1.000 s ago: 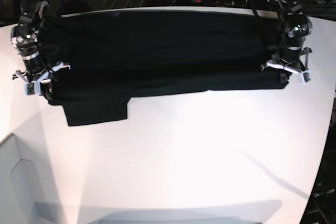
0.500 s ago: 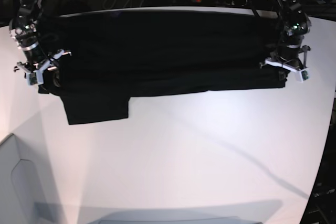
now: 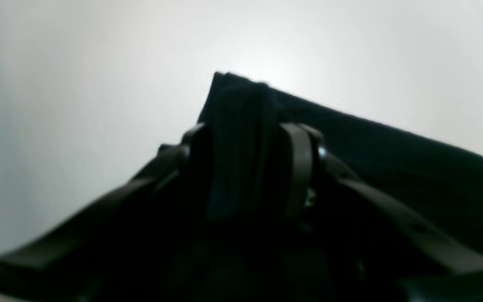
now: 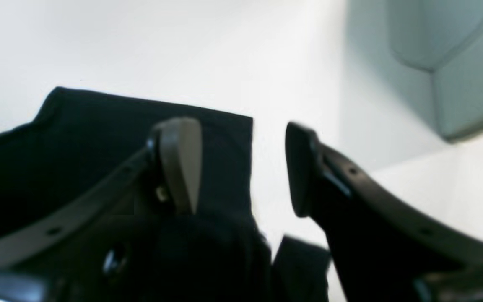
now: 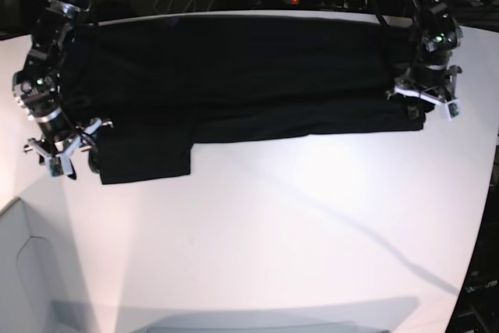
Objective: Fold the T-shirt properly
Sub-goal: 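Grasp the hem corners and fold them up toward the collar, then hold the strip ends and pull the right gripper's end outward to straighten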
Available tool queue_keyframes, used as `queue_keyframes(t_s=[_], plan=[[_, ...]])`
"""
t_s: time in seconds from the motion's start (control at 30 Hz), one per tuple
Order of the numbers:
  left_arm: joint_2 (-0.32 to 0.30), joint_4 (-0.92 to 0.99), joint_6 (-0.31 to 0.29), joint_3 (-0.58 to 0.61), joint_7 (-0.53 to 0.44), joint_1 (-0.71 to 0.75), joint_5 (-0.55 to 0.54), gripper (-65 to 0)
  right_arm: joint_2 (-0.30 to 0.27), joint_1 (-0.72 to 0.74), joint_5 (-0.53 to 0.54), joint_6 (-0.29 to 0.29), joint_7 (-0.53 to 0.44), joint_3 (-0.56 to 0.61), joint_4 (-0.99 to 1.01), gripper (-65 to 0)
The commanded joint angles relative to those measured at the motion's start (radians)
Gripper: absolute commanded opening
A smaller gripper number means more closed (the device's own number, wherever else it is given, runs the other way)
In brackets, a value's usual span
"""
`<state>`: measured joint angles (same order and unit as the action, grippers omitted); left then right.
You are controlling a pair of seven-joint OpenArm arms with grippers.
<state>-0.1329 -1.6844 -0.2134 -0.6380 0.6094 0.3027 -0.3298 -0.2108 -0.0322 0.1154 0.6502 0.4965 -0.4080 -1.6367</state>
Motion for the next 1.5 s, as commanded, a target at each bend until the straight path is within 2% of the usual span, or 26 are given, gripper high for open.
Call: queue_keyframes(t_s=[0.0,0.13,0.37,0.87,0.93,1.07,1.2,1.3,1.47], plan=[[-0.011,-0.019,0.001,-0.007,-0.019,-0.006,-0.005,-39.5,-0.017,0.028,0.011,0.003,-0.006,0.007,0.008,-31.9],[-0.014,-0.013,0.002,-0.007,-0.019,-0.009,-0.005,-39.4,-0.023,0.096,0.008,0.001,0.018,0.044,0.095,-31.9],[-0.017,-0.01,0.004,-0.004,-0.019,-0.036,0.004,-39.4,0.009,0.125,-0.101,0.007,0.008,0.053,0.118,-31.9],[-0.021,0.065,0.006,0.002,-0.018,-0.093,0.005,-40.2,0.006,0.134,-0.102,0.007,0.008,0.053,0.118,-32.0],[-0.021,0.065,0.002,0.002,-0.018,-0.093,0.005,-44.7,0.006,0.136,-0.102,0.007,0.008,0.053,0.118,-32.0],[-0.021,0.065,0.002,0.002,-0.018,-0.093,0.005,-65.0,0.006,0.137,-0.102,0.004,0.008,0.053,0.118,-32.0],[-0.02,0.05,0.002,0.002,-0.018,-0.093,-0.001,-65.0,0.006,0.171,-0.102,0.003,0.011,0.053,0.134,-31.9],[-0.018,0.005,0.002,-0.003,-0.018,-0.089,-0.001,-65.0,0.004,0.22,-0.112,0.003,0.015,0.053,0.217,-31.8],[-0.014,-0.07,0.002,-0.006,-0.018,-0.083,-0.001,-65.0,0.006,0.321,-0.257,0.006,0.011,0.053,0.402,-31.7]])
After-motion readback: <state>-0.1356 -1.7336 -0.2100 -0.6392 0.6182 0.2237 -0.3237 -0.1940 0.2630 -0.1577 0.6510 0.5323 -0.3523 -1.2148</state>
